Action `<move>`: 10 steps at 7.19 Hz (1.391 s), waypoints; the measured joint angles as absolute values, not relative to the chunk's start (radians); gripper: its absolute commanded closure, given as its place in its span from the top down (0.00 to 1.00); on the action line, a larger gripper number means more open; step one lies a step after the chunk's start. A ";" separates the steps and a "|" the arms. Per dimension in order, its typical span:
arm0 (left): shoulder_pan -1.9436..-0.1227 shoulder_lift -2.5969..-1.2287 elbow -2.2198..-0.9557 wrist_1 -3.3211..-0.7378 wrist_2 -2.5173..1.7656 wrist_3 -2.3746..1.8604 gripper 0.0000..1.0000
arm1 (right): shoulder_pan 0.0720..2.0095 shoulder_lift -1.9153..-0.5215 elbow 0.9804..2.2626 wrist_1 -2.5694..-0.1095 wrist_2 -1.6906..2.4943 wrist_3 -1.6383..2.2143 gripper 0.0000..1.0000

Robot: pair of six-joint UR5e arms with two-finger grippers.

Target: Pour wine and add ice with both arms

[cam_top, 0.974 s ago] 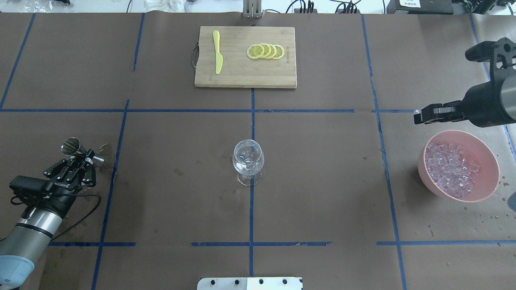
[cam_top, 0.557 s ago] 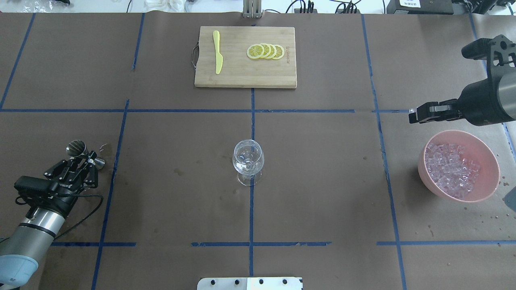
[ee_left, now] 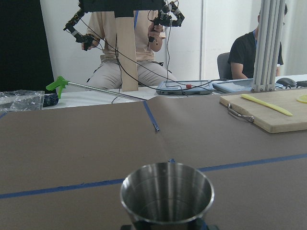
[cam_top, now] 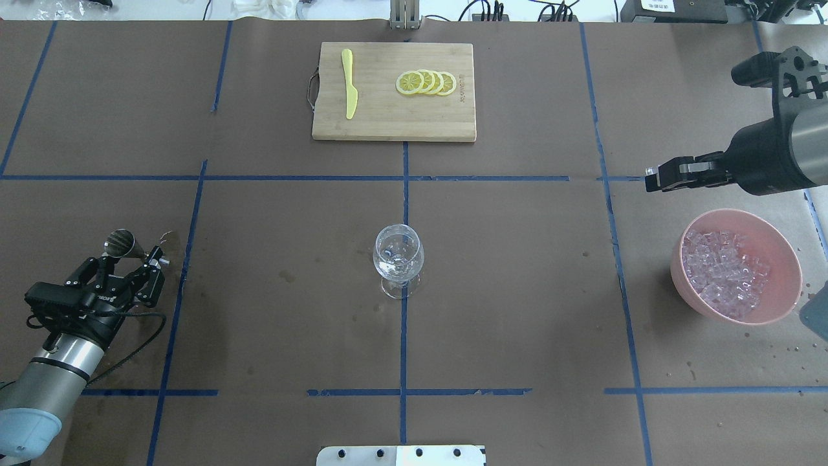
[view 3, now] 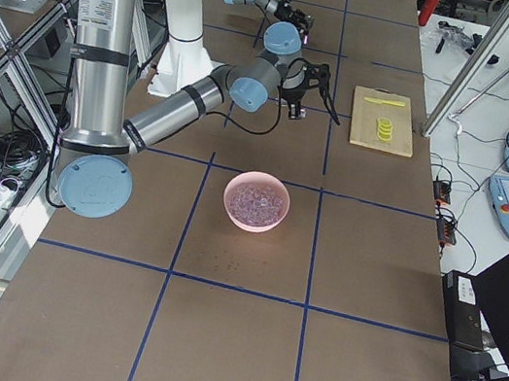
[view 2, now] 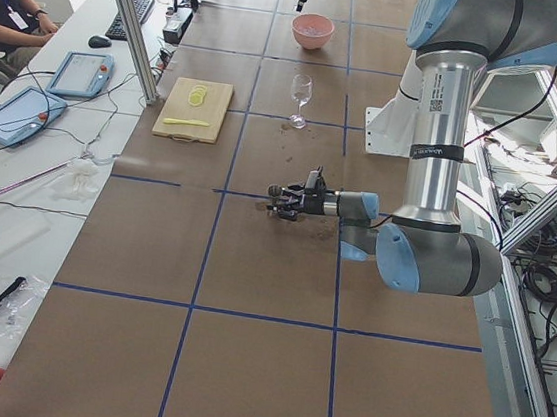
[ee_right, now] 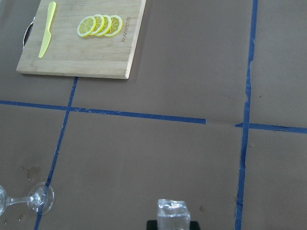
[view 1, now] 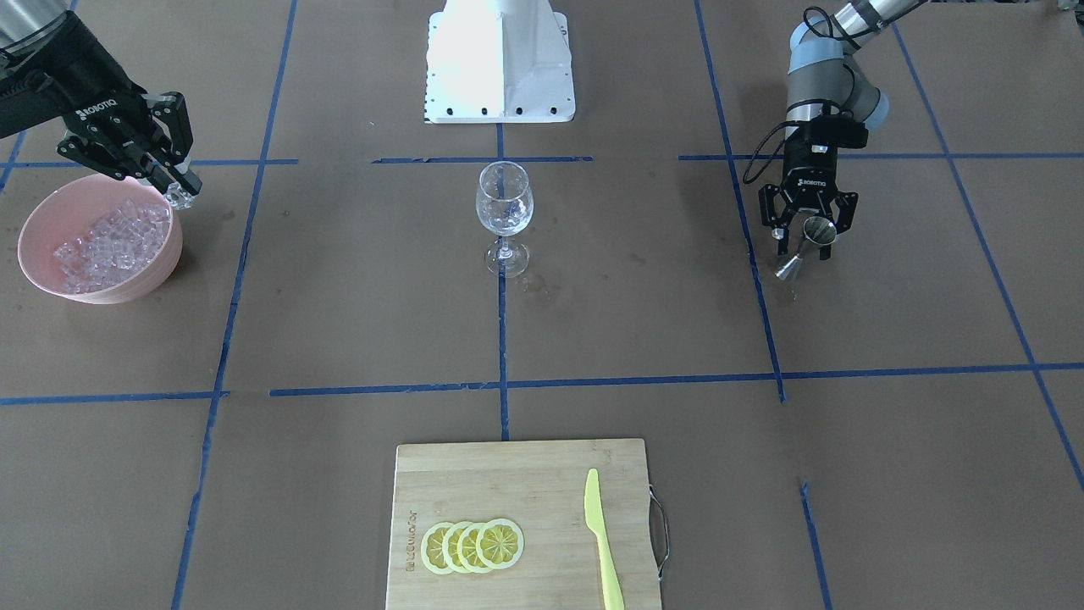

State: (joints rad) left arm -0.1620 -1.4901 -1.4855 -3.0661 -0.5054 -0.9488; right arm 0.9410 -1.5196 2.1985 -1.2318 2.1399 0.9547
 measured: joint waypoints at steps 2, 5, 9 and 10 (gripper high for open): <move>-0.170 -1.473 -1.498 -3.065 -0.580 -0.926 1.00 | 0.929 -1.489 2.197 -1.234 2.143 0.995 0.00; -0.174 -1.411 -1.571 -3.040 -0.703 -0.920 1.00 | 0.919 -1.454 2.198 -1.235 2.144 1.035 0.00; -0.175 -1.213 -1.783 -2.918 -0.943 -0.946 1.00 | 0.901 -1.378 2.193 -1.245 2.143 1.077 0.00; -0.175 -1.145 -1.844 -2.899 -1.013 -0.970 1.00 | 0.894 -1.335 2.190 -1.278 2.143 1.089 0.00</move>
State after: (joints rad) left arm -0.1748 -1.1451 -1.8436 -2.8987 -1.0127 -0.9696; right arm 0.8939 -1.3349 2.1895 -1.2784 2.1432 1.0893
